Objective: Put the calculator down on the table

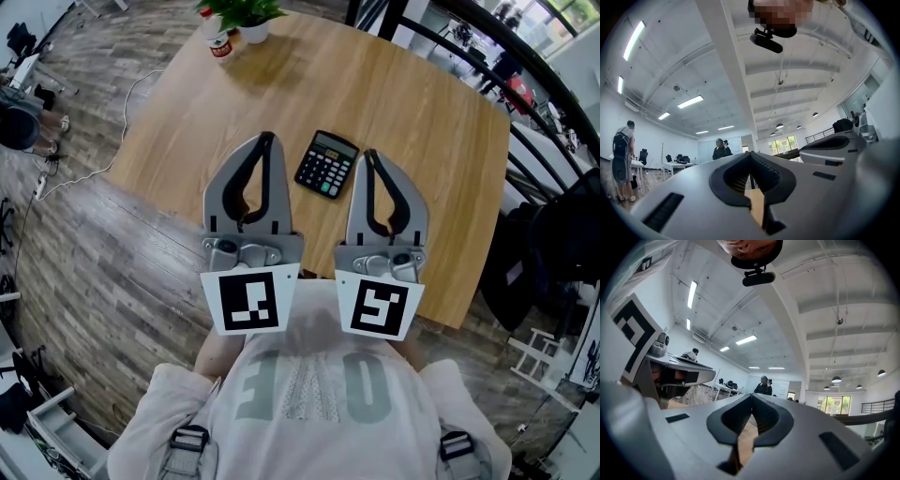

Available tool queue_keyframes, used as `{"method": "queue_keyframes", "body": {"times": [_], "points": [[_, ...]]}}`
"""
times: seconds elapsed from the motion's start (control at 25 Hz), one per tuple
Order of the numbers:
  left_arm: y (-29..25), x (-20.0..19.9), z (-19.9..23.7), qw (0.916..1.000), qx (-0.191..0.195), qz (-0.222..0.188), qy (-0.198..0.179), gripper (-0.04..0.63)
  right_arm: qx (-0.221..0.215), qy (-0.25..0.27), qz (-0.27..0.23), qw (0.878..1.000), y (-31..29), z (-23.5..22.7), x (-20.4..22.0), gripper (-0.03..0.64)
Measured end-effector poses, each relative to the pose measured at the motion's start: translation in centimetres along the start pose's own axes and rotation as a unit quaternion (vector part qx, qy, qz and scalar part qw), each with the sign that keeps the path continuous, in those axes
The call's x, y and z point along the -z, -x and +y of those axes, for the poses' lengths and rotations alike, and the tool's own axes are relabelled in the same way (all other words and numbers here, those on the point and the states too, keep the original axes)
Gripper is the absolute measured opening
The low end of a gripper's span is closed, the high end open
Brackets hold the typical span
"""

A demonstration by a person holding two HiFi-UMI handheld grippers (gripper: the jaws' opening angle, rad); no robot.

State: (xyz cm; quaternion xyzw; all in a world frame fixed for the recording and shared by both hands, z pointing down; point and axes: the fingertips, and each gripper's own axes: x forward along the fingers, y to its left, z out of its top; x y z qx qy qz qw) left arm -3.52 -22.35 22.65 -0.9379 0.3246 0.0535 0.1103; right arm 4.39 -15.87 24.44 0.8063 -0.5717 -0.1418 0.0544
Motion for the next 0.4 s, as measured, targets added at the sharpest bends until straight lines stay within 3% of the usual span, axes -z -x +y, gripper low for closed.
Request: {"method": "queue_keyframes", "body": {"times": [0.4], "points": [[-0.02,-0.14,0.29,1.0,0.007,0.001,0.004,0.011,0.005,0.004,0.002,1.0,-0.04,-0.01,-0.31,0.02]]}}
